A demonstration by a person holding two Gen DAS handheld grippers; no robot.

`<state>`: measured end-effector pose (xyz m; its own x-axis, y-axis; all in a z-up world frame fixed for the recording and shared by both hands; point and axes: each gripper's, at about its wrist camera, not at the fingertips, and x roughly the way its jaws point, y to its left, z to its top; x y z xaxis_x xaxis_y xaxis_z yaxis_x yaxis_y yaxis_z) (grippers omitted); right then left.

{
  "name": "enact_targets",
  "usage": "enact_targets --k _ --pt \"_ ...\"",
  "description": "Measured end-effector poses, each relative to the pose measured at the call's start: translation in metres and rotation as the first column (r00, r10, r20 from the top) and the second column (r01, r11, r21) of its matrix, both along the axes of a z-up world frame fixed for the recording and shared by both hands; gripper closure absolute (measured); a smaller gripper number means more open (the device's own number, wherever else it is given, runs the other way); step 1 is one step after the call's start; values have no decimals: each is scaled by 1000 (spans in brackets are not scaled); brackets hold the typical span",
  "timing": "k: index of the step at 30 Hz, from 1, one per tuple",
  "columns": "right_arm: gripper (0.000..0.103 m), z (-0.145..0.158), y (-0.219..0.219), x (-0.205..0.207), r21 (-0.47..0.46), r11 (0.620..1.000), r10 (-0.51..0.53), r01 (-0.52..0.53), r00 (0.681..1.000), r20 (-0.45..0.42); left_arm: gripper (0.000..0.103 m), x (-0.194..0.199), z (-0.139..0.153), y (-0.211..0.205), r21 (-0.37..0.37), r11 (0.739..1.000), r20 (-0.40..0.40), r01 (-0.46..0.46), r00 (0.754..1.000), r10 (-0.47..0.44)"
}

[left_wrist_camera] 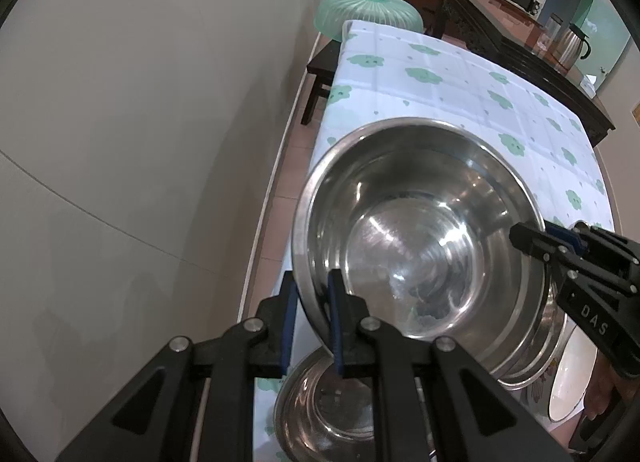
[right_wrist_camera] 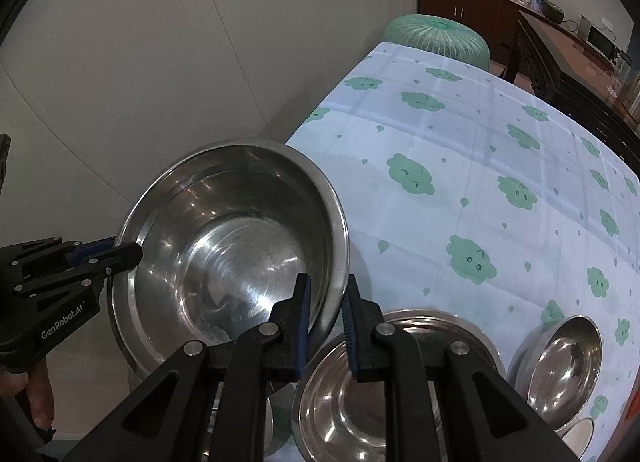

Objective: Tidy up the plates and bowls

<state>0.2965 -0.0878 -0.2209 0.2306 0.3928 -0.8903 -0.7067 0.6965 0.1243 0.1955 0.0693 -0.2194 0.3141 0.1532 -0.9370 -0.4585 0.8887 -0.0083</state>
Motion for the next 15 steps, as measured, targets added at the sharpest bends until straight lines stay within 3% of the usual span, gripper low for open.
enact_targets --k 15 --pt "86 7 -5 -19 7 1000 -3 3 1000 8 91 -17 6 -4 9 1000 11 12 1000 -12"
